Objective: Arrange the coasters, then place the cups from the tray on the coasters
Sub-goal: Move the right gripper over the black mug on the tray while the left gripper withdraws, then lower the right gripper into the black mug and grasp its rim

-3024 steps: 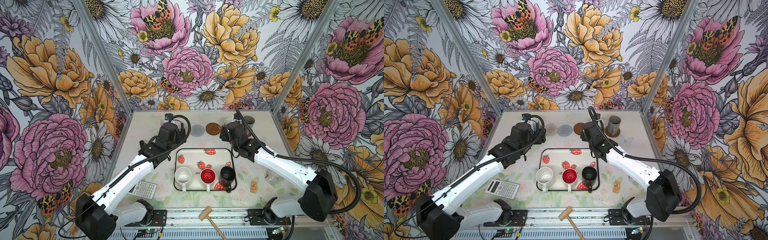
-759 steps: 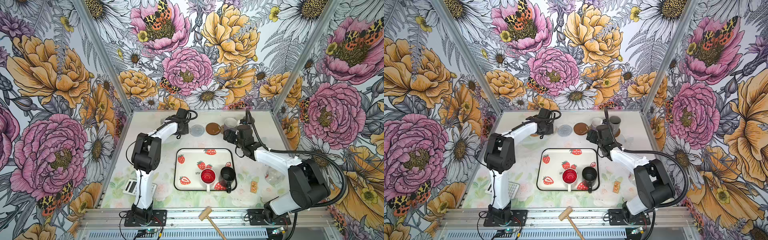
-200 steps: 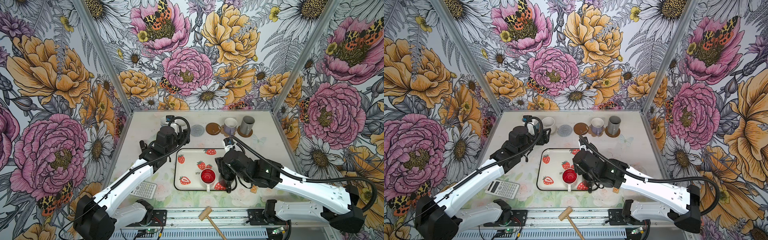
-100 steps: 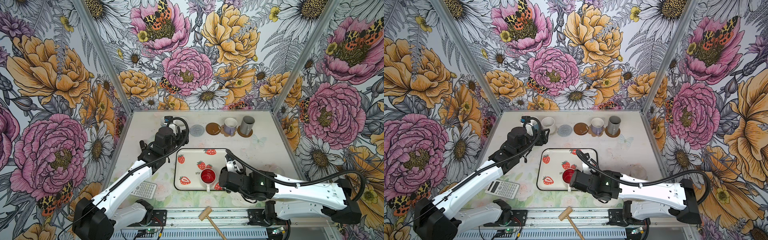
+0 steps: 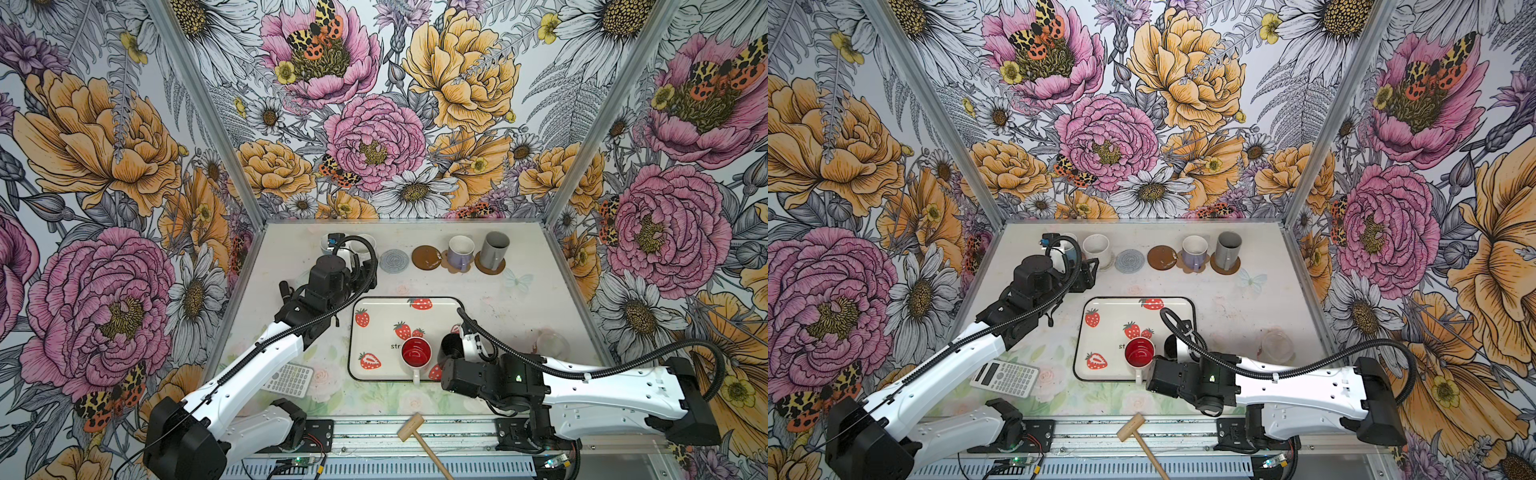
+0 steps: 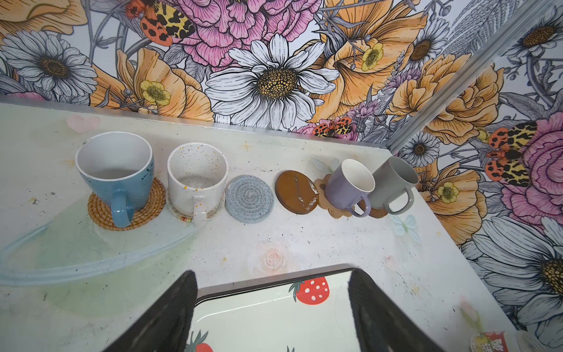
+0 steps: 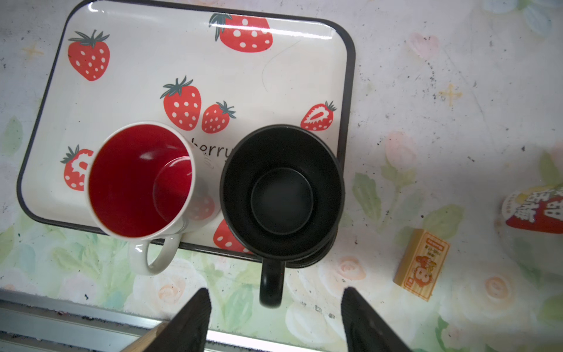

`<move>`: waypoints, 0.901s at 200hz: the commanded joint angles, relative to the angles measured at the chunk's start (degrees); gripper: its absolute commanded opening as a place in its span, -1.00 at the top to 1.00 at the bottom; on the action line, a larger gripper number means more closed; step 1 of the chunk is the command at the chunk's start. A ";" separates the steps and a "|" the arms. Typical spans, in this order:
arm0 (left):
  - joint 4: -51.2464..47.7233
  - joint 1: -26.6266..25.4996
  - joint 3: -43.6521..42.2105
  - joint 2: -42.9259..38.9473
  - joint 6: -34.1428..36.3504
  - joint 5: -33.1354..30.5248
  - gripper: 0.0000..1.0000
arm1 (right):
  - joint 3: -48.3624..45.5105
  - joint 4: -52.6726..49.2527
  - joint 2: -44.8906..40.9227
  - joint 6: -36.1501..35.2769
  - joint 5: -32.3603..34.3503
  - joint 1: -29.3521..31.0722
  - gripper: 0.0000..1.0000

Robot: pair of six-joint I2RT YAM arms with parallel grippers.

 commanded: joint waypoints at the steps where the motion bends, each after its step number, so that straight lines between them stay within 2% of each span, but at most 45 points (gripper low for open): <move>1: 1.78 0.77 -0.81 -0.84 -1.18 0.13 -0.60 | -0.30 -0.12 1.41 1.86 -0.34 0.49 -0.43; 132: 3.11 1.20 -0.69 1.13 -2.19 1.97 -0.59 | -7.61 8.65 2.69 3.35 -3.63 -0.87 -0.56; 180: 3.12 1.36 -0.33 2.32 -2.21 2.21 -0.60 | -8.81 12.24 3.74 1.23 -6.04 -4.00 -0.28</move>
